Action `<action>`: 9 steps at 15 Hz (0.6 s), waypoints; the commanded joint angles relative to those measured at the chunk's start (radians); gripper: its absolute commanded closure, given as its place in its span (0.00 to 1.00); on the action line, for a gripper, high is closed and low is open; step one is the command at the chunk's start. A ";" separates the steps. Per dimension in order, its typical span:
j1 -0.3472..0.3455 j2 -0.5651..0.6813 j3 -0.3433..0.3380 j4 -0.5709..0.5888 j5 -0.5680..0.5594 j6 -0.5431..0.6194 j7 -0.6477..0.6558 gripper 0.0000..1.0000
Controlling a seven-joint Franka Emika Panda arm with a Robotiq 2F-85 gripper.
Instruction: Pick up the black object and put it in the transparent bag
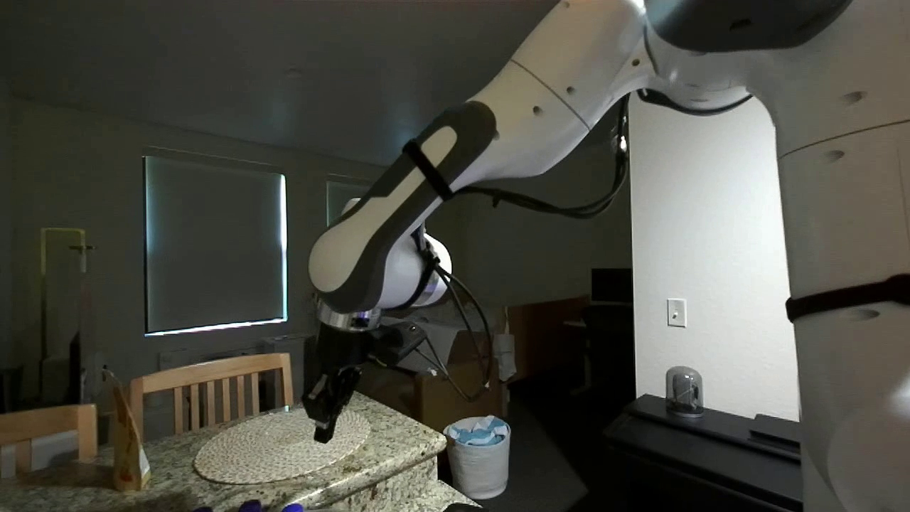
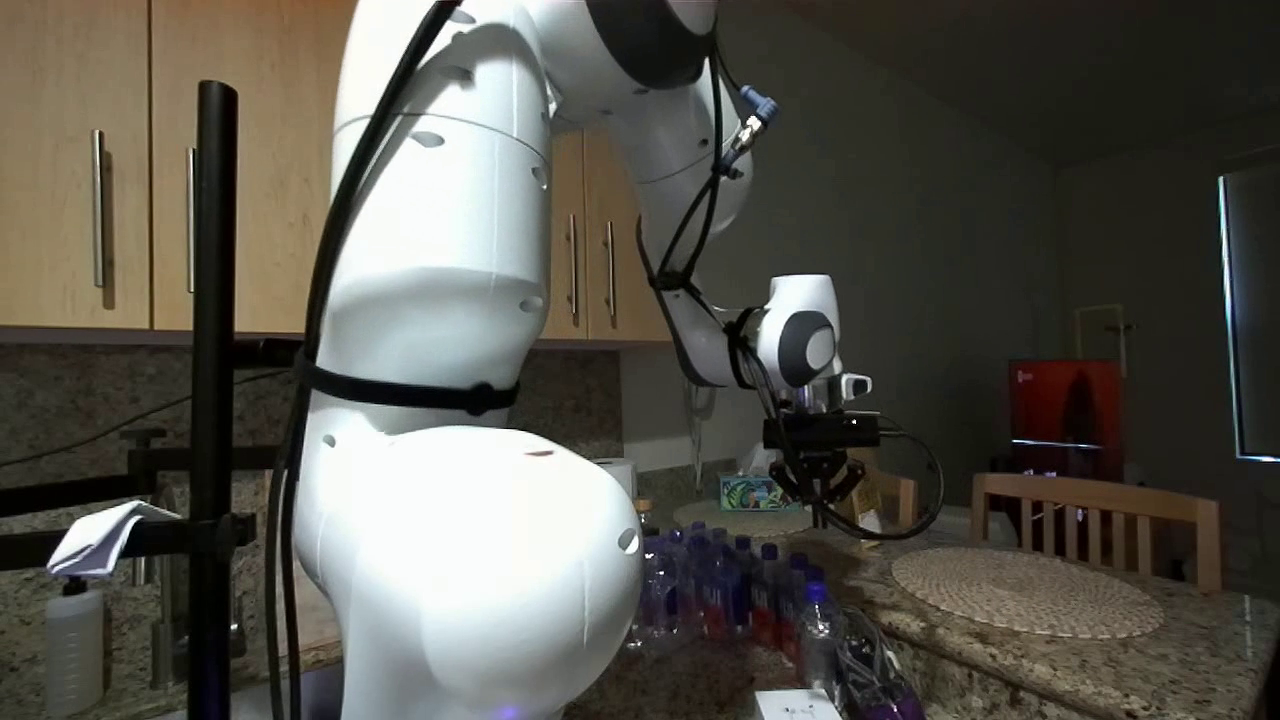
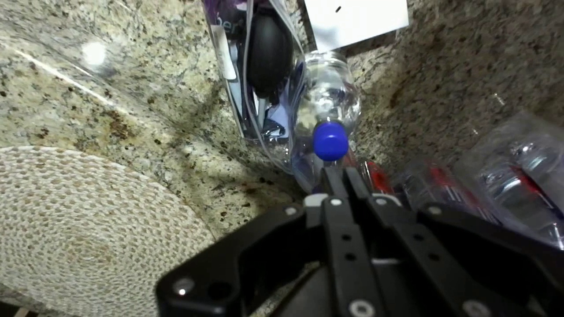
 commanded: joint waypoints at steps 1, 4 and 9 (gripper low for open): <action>0.028 -0.121 -0.014 -0.120 0.041 0.080 -0.052 0.92; 0.061 -0.289 -0.037 -0.226 0.093 0.086 -0.009 0.64; 0.109 -0.463 -0.012 -0.288 0.071 0.077 0.280 0.37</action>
